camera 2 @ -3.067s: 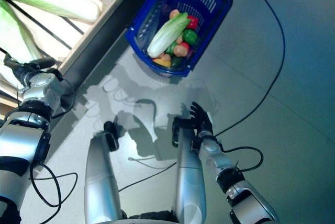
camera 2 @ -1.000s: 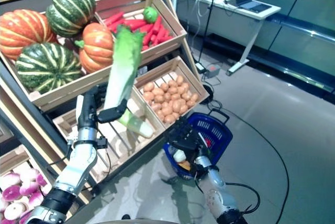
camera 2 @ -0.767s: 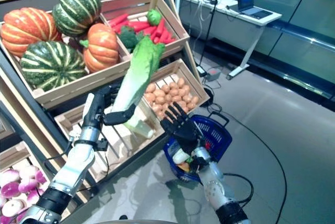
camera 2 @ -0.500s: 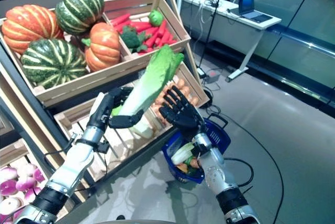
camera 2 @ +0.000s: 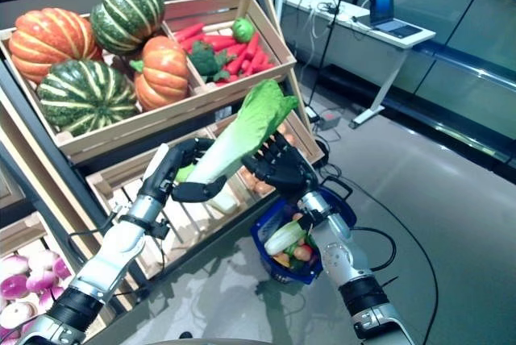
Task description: Put vegetables into the basket
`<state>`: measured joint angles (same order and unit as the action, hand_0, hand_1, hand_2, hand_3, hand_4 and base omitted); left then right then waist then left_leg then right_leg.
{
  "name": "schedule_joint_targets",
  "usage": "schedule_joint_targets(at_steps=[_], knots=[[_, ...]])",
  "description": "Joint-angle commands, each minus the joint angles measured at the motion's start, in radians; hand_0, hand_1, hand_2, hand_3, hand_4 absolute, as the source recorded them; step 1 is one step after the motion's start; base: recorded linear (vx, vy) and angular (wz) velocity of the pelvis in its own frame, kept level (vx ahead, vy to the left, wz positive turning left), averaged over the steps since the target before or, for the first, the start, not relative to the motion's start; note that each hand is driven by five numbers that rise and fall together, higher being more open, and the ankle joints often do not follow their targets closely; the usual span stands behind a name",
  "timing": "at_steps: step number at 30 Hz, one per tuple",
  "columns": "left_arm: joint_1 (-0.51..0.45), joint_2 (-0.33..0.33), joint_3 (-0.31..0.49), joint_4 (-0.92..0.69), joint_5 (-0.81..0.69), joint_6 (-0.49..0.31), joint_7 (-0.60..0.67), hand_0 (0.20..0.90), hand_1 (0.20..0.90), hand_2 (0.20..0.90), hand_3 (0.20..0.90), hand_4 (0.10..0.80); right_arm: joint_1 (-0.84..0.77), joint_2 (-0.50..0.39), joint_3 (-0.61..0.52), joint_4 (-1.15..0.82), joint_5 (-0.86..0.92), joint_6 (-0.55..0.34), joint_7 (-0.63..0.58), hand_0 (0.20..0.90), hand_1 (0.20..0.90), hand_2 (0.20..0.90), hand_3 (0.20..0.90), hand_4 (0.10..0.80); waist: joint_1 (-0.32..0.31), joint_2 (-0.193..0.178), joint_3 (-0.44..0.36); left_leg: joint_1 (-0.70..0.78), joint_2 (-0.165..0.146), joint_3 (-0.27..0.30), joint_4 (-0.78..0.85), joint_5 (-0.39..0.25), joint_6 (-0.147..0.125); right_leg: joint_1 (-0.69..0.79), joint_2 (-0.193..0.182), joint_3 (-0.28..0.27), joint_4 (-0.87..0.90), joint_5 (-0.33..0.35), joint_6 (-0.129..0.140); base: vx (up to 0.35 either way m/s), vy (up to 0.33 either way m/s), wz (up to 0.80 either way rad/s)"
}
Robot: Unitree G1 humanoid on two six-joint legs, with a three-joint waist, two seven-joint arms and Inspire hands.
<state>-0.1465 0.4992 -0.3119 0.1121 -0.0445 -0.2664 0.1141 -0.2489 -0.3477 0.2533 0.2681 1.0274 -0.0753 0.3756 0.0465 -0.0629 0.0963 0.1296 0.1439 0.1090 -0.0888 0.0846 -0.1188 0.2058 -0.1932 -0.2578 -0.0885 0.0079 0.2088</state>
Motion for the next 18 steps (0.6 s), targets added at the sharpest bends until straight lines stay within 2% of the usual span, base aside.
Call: schedule_joint_targets(at_steps=[1, 6, 10, 12, 18], knots=[[-0.232, 0.023, -0.051, -0.078, 0.042, -0.206, 0.038, 0.300, 0.300, 0.300, 0.300, 0.400, -0.169, -0.010, -0.020, -0.058, 0.029, -0.060, 0.099, 0.900, 0.900, 0.900, 0.900, 0.800, 0.019, 0.018, -0.052, 0.021, -0.035, -0.025, 0.002, -0.119, 0.035, -0.008, 0.001, -0.020, 0.012, 0.005, -0.045, -0.020, 0.014, 0.07], [-0.252, 0.047, -0.085, -0.071, 0.088, -0.252, 0.031, 0.300, 0.300, 0.300, 0.300, 0.400, -0.200, 0.004, -0.012, -0.069, 0.096, -0.065, 0.131, 0.900, 0.900, 0.900, 0.900, 0.800, 0.023, 0.020, -0.053, 0.021, -0.036, -0.034, 0.002, -0.122, 0.034, -0.007, 0.000, -0.021, 0.011, 0.002, -0.044, -0.011, 0.007, 0.03], [-0.261, 0.052, -0.113, -0.073, 0.093, -0.283, 0.017, 0.300, 0.300, 0.300, 0.300, 0.400, -0.226, 0.019, -0.007, -0.082, 0.160, -0.037, 0.197, 0.900, 0.900, 0.900, 0.900, 0.800, 0.023, 0.021, -0.056, 0.021, -0.035, -0.036, 0.002, -0.123, 0.035, -0.007, 0.002, -0.016, 0.011, -0.001, -0.045, 0.000, 0.000, 0.00], [-0.270, 0.052, -0.133, -0.057, 0.090, -0.312, 0.018, 0.300, 0.300, 0.300, 0.300, 0.400, -0.241, 0.029, -0.005, -0.097, 0.220, 0.006, 0.254, 0.900, 0.900, 0.900, 0.900, 0.800, 0.022, 0.022, -0.060, 0.023, -0.035, -0.036, 0.002, -0.126, 0.035, -0.005, 0.003, -0.012, 0.010, -0.003, -0.045, 0.000, 0.000, 0.00], [-0.279, 0.054, -0.156, -0.055, 0.078, -0.312, 0.009, 0.300, 0.300, 0.300, 0.300, 0.400, -0.266, 0.045, -0.009, -0.105, 0.298, 0.044, 0.308, 0.900, 0.900, 0.900, 0.900, 0.800, 0.024, 0.020, -0.067, 0.021, -0.035, -0.040, 0.002, -0.126, 0.037, -0.007, 0.004, -0.010, 0.010, -0.004, -0.045, 0.000, 0.000, 0.00]])
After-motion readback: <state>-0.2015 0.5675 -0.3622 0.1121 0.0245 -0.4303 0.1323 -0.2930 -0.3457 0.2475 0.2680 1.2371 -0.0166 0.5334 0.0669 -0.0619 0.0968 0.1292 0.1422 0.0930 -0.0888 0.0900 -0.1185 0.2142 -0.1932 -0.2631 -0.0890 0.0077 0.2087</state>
